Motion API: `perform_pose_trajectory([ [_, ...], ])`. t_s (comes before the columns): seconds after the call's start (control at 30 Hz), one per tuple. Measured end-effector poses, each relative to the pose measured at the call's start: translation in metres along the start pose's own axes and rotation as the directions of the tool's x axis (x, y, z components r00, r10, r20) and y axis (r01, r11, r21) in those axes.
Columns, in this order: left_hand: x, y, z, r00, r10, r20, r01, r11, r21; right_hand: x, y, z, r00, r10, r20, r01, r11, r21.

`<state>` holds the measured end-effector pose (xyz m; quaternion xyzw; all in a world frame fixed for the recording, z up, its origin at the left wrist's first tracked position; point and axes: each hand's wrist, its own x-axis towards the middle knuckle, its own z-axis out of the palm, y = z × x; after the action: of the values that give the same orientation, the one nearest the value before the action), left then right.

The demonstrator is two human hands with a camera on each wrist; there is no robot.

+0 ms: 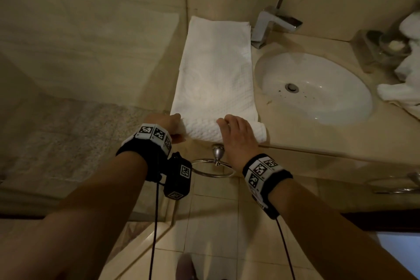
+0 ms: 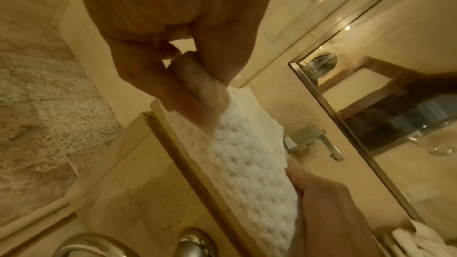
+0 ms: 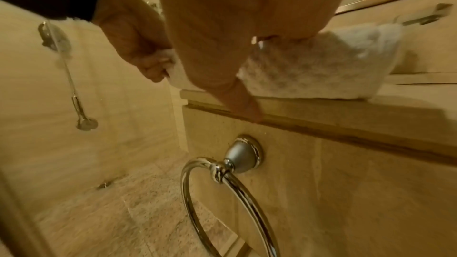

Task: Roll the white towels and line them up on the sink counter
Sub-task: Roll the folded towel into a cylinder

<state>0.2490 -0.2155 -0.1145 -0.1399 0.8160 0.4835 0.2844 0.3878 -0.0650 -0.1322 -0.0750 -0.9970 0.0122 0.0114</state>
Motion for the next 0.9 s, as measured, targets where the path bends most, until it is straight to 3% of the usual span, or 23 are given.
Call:
perform_pose_trajectory([
  [0.07,-0.002,0.001,0.001,0.999,0.039,-0.007,-0.038,0.997,0.066,0.009,-0.003,0.0,0.999,0.033,0.007,-0.033,0.999,-0.028],
  [0.13,-0.007,0.001,0.004,0.991,0.133,-0.005,-0.124,0.936,0.328,0.019,-0.004,-0.005,0.997,0.064,0.041,-0.062,0.997,-0.044],
  [0.2,-0.012,0.001,0.009,0.965,0.262,-0.001,-0.199,0.733,0.651,0.03,-0.004,-0.007,0.992,0.115,0.053,-0.113,0.992,-0.052],
  [0.27,-0.022,0.006,0.013,0.876,0.477,-0.064,-0.23,0.531,0.816,0.04,-0.003,-0.009,0.985,0.153,0.084,-0.152,0.988,-0.021],
  [0.3,-0.029,0.01,0.014,0.794,0.605,-0.06,-0.286,0.459,0.841,0.044,-0.002,-0.01,0.981,0.164,0.103,-0.163,0.987,-0.012],
  [0.33,-0.034,0.012,0.017,0.684,0.729,-0.005,-0.38,0.363,0.851,0.048,0.0,-0.011,0.978,0.172,0.121,-0.173,0.985,-0.006],
  [0.37,-0.038,0.013,0.02,0.607,0.779,0.155,-0.482,0.206,0.852,0.053,0.002,-0.012,0.974,0.178,0.137,-0.18,0.984,-0.003],
  [0.4,-0.041,0.013,0.023,0.566,0.749,0.345,-0.564,0.046,0.825,0.057,0.004,-0.014,0.97,0.185,0.155,-0.189,0.982,0.011],
  [0.43,-0.043,0.012,0.028,0.576,0.663,0.477,-0.59,-0.067,0.805,0.062,0.007,-0.015,0.966,0.192,0.174,-0.201,0.979,0.031],
  [0.5,-0.041,0.011,0.035,0.617,0.567,0.546,-0.547,-0.189,0.815,0.068,0.012,-0.017,0.95,0.2,0.238,-0.221,0.973,0.067],
  [0.6,-0.023,0.011,0.043,0.594,0.608,0.527,-0.485,-0.252,0.837,0.076,0.02,-0.023,0.913,0.208,0.352,-0.258,0.961,0.103],
  [0.67,-0.01,0.021,0.047,0.596,0.616,0.515,-0.494,-0.224,0.84,0.079,0.02,-0.026,0.904,0.225,0.364,-0.29,0.948,0.134],
  [0.73,-0.001,0.033,0.053,0.624,0.609,0.49,-0.524,-0.139,0.84,0.075,0.016,-0.027,0.934,0.238,0.268,-0.276,0.954,0.117],
  [0.8,0.01,0.04,0.06,0.658,0.607,0.445,-0.519,-0.061,0.852,0.064,0.009,-0.022,0.977,0.187,0.097,-0.185,0.982,-0.031],
  [0.9,0.023,0.044,0.065,0.67,0.601,0.436,-0.536,-0.015,0.844,0.046,-0.002,-0.006,0.991,0.132,0.011,-0.129,0.98,-0.149],
])
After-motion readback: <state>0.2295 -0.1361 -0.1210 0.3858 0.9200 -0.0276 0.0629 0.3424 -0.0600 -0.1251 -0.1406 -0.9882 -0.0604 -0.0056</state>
